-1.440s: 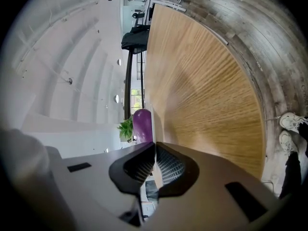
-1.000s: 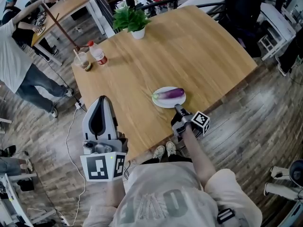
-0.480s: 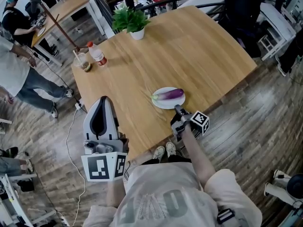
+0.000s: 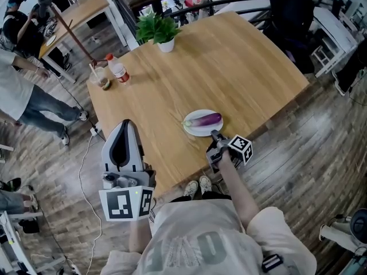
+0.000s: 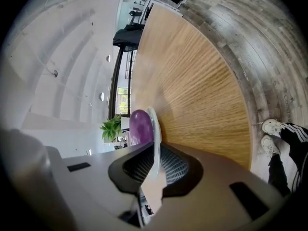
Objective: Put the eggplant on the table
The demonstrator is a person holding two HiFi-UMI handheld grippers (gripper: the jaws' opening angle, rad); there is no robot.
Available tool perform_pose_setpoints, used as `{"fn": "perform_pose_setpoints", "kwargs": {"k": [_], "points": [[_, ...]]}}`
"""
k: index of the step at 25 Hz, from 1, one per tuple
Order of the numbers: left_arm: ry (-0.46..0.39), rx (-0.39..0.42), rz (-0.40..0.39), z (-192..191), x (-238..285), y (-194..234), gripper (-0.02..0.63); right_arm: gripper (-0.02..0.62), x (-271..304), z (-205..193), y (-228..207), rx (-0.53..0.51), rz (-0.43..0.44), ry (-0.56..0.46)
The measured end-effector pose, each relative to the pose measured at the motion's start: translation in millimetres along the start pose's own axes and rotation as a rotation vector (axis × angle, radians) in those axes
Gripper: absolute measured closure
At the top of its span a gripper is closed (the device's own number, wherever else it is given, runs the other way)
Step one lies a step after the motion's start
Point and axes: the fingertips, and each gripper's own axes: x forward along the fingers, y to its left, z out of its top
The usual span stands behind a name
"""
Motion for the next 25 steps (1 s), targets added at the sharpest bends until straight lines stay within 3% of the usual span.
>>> {"fn": "perform_pose_setpoints", "kwargs": {"k": [3,6,9,15,18,22,25], "points": [[-0.006,0.001,-0.002,2.3,-1.5,-2.0,0.597,0.563,-3.7,1.8,-1.5,-0.016,-0.022,-0.005],[-0.013,0.001,-0.002,5.1,-2.6,-3.9,0.597,0.479,-6.4,0.9,1.4,-0.021,-0.016,0.006],[-0.02,-0.001,-0.005,5.3,-3.4,-5.8,0.597,0.452,-8.8,-1.6,3.6,-0.013,-0.013,0.025],[-0.036,-0.006,-0.017,7.2,-5.0,-10.6,0.597,0.446,-21.1,-7.2,5.5,-0.003,-0.038,0.056],[-0.047,-0.006,-0.02,10.4,-5.7,-11.9,0.597,0.446,-33.7,-1.7,16.9,-0.018,-0.053,0.023],[-0.06,-0.007,-0.02,14.0,-5.5,-10.2,0.597,0.446,-55.3,20.5,68.9,-0.185,-0.026,-0.092],[-0.069,-0.003,-0.022,16.2,-6.0,-10.0,0.597,0.446,-77.1,34.7,137.3,-0.381,0.063,-0.21]]}}
